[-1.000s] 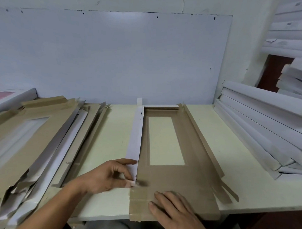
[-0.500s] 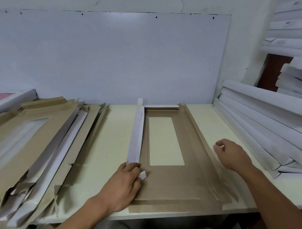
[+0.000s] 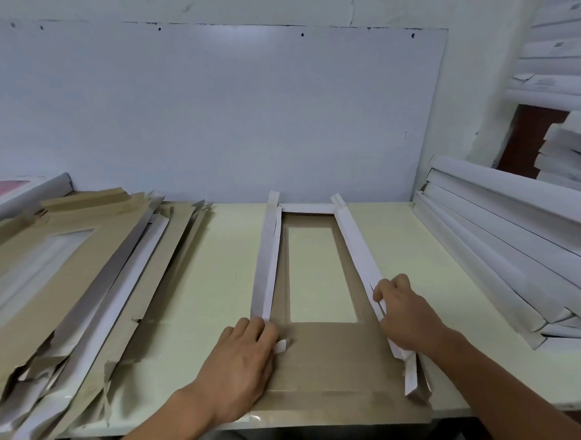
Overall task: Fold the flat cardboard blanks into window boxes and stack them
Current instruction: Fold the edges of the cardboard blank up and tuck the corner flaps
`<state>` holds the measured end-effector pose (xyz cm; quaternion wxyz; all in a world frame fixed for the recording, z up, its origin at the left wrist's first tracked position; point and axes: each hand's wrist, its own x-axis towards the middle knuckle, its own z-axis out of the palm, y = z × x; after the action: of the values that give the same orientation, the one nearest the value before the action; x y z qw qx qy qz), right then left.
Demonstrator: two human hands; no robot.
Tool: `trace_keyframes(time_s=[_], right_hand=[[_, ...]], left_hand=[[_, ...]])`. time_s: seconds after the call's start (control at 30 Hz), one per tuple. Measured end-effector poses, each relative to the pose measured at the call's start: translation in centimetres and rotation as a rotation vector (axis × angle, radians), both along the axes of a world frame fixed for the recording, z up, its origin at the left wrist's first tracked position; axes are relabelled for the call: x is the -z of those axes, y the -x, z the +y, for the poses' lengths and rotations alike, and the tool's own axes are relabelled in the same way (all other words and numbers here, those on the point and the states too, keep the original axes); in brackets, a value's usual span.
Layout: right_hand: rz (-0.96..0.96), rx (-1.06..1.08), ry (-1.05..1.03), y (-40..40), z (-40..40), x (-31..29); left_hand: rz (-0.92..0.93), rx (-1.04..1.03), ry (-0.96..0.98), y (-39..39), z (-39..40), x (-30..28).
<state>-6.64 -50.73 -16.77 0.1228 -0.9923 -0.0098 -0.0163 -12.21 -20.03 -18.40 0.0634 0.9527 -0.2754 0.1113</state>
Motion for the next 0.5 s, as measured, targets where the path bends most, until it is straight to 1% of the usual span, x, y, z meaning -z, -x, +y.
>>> trace_keyframes(time_s=[0.07,0.13,0.2,0.23,0.37,0.43,0.5], right_hand=[[-0.099,-0.105,-0.028,0.9,-0.3,-0.1],[-0.112,-0.250,-0.053,1.7,-0.8,-0.3],[-0.050,-0.373,-0.089,2.5,-1.7,-0.6],[-0.011,-0.392,-0.130,2.9,-2.2,-0.9],[0.166,-0.391,-0.350,4.4,-3.7,-2.2],[0.286,-0.433,-0.333,5.1,-4.5,-3.0],[0.377,-0.489,-0.228,5.8,-5.0,-3.1]], left_hand=[[0.024,0.021,0.024,0.0,0.0,-0.4],[0.066,0.016,0.085,0.0,0.2,-0.5],[0.113,-0.004,0.165,0.1,0.3,-0.7],[0.131,-0.011,0.174,0.1,0.3,-0.8],[0.112,0.000,0.053,0.3,0.7,-0.9],[0.092,0.009,0.037,0.2,0.8,-1.0],[0.093,0.026,0.033,0.2,1.0,-1.1]])
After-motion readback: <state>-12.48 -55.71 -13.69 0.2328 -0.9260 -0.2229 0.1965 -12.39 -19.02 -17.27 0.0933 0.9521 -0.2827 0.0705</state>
